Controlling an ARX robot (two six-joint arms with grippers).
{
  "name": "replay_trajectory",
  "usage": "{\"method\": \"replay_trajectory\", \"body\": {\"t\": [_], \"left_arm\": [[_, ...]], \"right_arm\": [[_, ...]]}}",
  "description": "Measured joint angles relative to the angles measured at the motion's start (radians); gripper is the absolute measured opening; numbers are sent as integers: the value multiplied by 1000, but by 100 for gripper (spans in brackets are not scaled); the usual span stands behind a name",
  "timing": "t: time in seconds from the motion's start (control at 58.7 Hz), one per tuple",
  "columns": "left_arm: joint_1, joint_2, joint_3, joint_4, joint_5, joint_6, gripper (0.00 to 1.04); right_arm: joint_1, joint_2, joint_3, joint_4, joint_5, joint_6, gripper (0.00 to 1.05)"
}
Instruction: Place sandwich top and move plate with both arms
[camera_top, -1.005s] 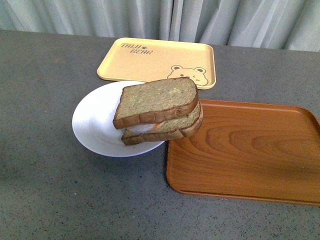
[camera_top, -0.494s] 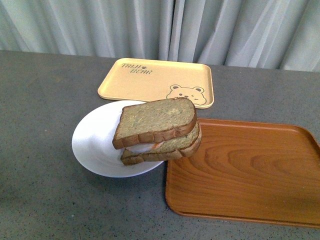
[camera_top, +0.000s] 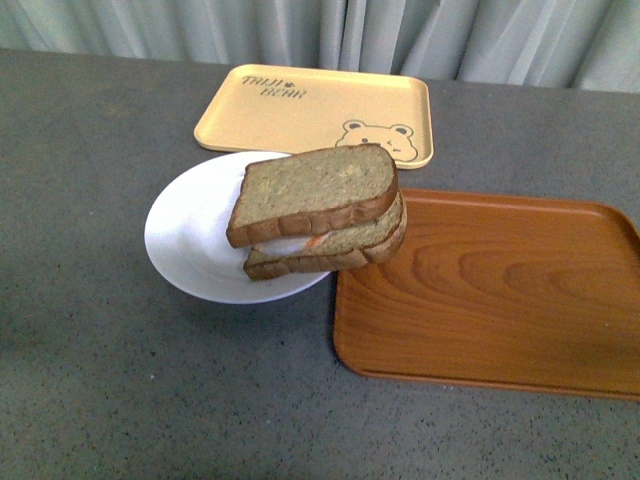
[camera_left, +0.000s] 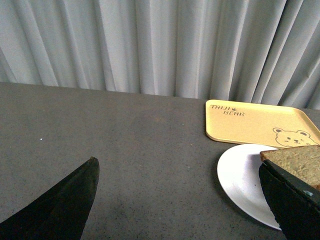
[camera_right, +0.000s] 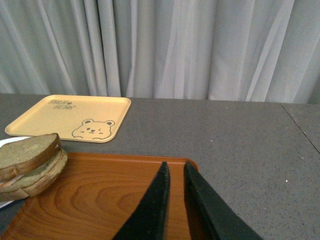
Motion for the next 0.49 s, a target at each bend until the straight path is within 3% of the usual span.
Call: {"method": "replay_trajectory", "body": {"t": [0.068,0.136,0.204,0.409,0.494], "left_arm": [[5,10,4,-14,26,-11,96],[49,150,100,-235,245,-151,96],[47,329,156,-282,359,-284,96],[74,827,230,79,417,-511,96],[76,1023,259,243,422,-563,96]], "right_arm": [[0,0,0,0,0,0,34],[0,0,0,0,2,0,44],[0,0,0,0,-1,0,57],[0,-1,0,0,0,0,92],[0,-1,0,0,0,0,96]]}}
